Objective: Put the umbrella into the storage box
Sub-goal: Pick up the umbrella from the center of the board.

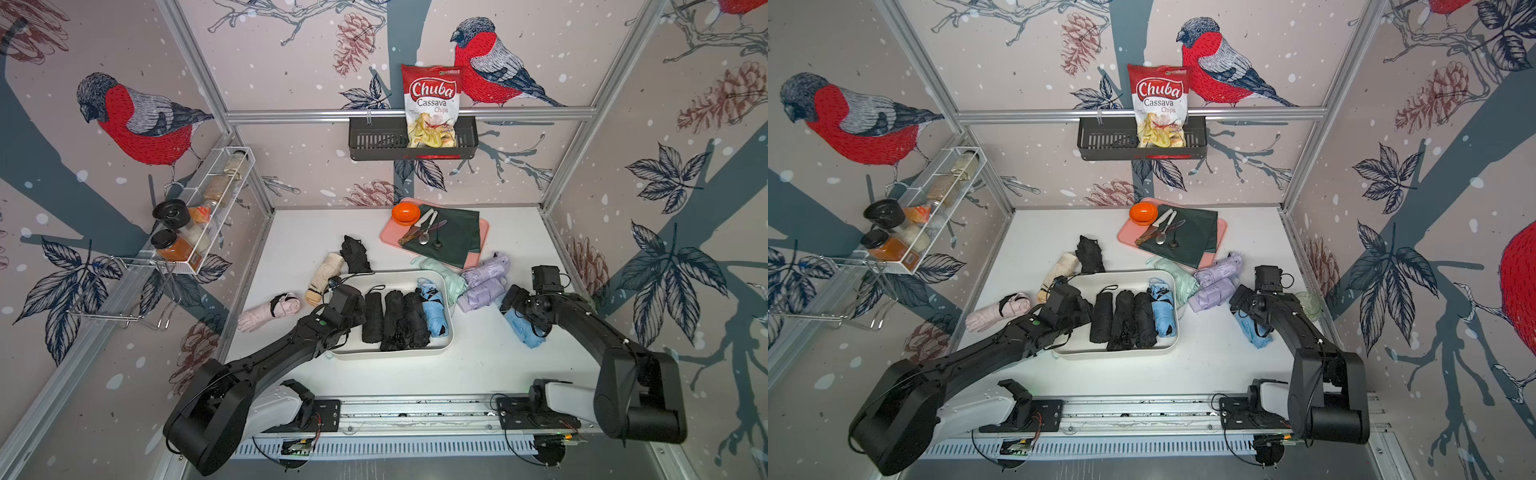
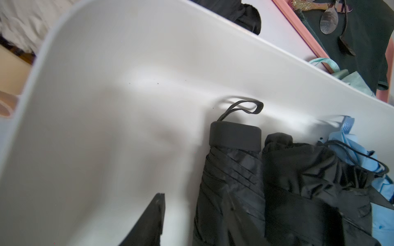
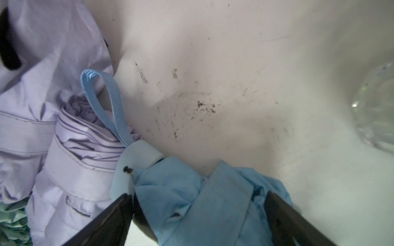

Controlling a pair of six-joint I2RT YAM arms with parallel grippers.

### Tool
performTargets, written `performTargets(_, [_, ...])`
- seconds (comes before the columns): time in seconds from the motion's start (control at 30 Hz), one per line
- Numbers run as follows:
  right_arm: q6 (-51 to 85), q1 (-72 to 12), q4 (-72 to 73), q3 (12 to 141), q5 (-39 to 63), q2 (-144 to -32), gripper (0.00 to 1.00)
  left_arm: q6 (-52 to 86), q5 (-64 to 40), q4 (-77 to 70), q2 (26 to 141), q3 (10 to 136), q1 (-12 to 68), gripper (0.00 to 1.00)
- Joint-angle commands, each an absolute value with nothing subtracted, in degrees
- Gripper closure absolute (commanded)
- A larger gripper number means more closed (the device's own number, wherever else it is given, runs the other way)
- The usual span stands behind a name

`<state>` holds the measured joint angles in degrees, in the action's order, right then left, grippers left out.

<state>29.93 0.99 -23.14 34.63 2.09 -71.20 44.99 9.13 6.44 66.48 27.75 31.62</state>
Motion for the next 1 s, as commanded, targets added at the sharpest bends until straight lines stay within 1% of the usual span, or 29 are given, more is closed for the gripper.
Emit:
performTargets(0.0, [31.39,0.33,-23.99,33.51,7.43,-68.06,0.0,44.74,9.31,5.36,66.29,27.95,31.57,0.51])
performTargets(0.17, [33.35,-1.32,-26.97,33.09,9.75,-63.61,0.01,44.56,9.32,5.87,66.26,28.34,31.63,0.51])
performTargets(0.33, [34.6,-4.33,-27.11,31.84,10.59,-64.16,0.05,44.47,9.52,6.07,65.92,28.47,31.64,0.51])
performTargets(0.43, [35.45,-6.74,-27.03,31.55,10.5,-65.83,0.08,44.39,9.54,6.32,65.71,28.73,31.62,0.51])
performTargets(0.5, [36.06,-8.11,-27.3,31.55,9.64,-66.44,0.12,44.21,9.67,6.58,65.53,28.91,31.59,0.51])
performTargets(0.63, [36.3,-8.53,-26.78,31.27,8.3,-66.86,0.19,44.17,9.85,6.45,65.61,29.0,31.56,0.51])
performTargets(0.73, [36.32,-8.53,-26.07,30.69,7.65,-67.95,0.2,44.12,9.5,6.24,65.96,29.16,31.59,0.51])
performTargets(0.87, [36.15,-8.61,-25.01,29.85,6.68,-70.06,0.18,44.12,9.16,5.89,66.09,29.16,31.59,0.51])
performTargets(0.97, [36.04,-8.7,-24.6,29.37,5.97,-71.18,0.2,44.27,9.23,5.98,65.98,29.15,31.56,0.51])
